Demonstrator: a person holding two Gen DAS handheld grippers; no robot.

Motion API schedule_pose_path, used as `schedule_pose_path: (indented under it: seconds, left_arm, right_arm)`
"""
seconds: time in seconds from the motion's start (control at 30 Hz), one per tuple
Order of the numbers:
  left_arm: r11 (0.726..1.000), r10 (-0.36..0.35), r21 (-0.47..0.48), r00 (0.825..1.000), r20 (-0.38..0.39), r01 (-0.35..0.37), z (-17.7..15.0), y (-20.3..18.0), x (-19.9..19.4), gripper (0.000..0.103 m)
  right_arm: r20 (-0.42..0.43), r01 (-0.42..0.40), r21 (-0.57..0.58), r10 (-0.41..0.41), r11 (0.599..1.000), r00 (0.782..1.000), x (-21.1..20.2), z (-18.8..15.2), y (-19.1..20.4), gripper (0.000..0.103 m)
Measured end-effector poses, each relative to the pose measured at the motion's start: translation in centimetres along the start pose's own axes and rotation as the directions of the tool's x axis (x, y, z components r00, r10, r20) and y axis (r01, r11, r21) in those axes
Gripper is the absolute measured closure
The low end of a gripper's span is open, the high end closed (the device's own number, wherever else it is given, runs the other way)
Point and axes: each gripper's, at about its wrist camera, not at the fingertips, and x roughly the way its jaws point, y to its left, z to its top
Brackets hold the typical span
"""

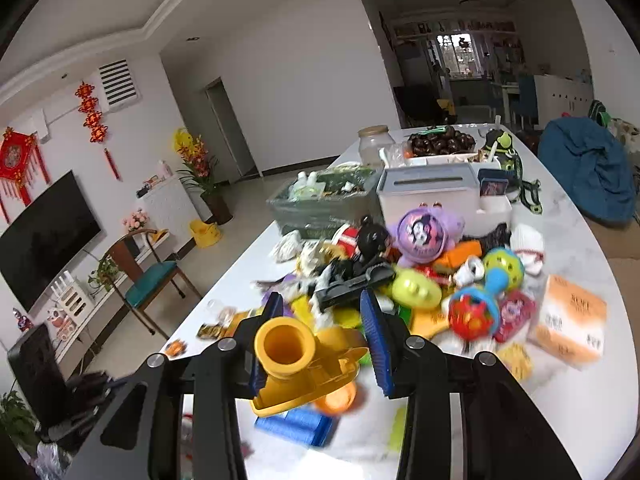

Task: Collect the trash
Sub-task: 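Grasp the silver robot figure with the left gripper while the right gripper grasps the yellow microscope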

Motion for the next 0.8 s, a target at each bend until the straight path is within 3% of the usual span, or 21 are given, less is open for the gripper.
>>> schedule_pose_path:
  seconds: [0.2, 0.23, 0.27, 0.33, 0.5, 0.67, 0.73, 0.77, 0.8]
  left_arm:
    - [0.999, -0.052, -0.013, 0.998, -0.022, 0.052, -1.6, 1.0, -2.1, 0.101]
    - [0.999, -0.032, 0.039, 0.998, -0.055, 0.034, -2.5, 0.8, -2.6, 0.087]
    - [0.996, -0.001, 0.086, 0.997, -0.076, 0.008, -3.3, 0.5, -2.8, 0.057]
    - [0.976, 0.063, 0.214, 0.993, -0.103, -0.039, -5.2, -0.4, -3.1, 0.029]
    - [0.896, 0.123, 0.443, 0.978, -0.168, -0.036, -8.0, -0.6, -1.3, 0.026]
    - [0.855, 0.063, 0.501, 0.935, -0.350, 0.130, -9.4, 1.4, 3.9, 0.026]
    - [0.866, 0.019, 0.466, 0.920, -0.392, 0.180, -9.2, 2.1, 5.4, 0.030]
    - [0.893, -0.002, 0.409, 0.910, -0.414, 0.188, -8.5, 2.7, 6.2, 0.042]
    - [0.911, 0.020, 0.385, 0.914, -0.405, 0.150, -8.1, 3.0, 6.6, 0.046]
  right_arm:
    - [-0.022, -0.011, -0.026, 0.010, 1.000, 1.000, -2.9, -3.4, 1.6, 0.063]
    - [-0.026, -0.016, -0.023, 0.015, 1.000, 1.000, -3.4, -4.1, 1.6, 0.063]
    - [-0.031, -0.019, -0.020, 0.019, 1.000, 0.999, -3.6, -4.6, 1.7, 0.063]
    - [-0.052, -0.031, -0.011, 0.030, 0.999, 0.998, -4.0, -6.0, 1.7, 0.063]
    - [-0.082, -0.038, -0.003, 0.037, 0.999, 0.996, -4.3, -8.0, 1.9, 0.063]
    - [-0.080, -0.050, 0.010, 0.050, 0.999, 0.996, -4.9, -8.9, 2.6, 0.063]
    - [-0.080, -0.052, 0.005, 0.053, 0.999, 0.995, -4.9, -9.1, 3.0, 0.063]
    - [-0.077, -0.055, 0.010, 0.055, 0.998, 0.995, -5.0, -9.1, 3.1, 0.063]
    - [-0.077, -0.057, 0.012, 0.058, 0.998, 0.995, -4.9, -9.1, 3.3, 0.063]
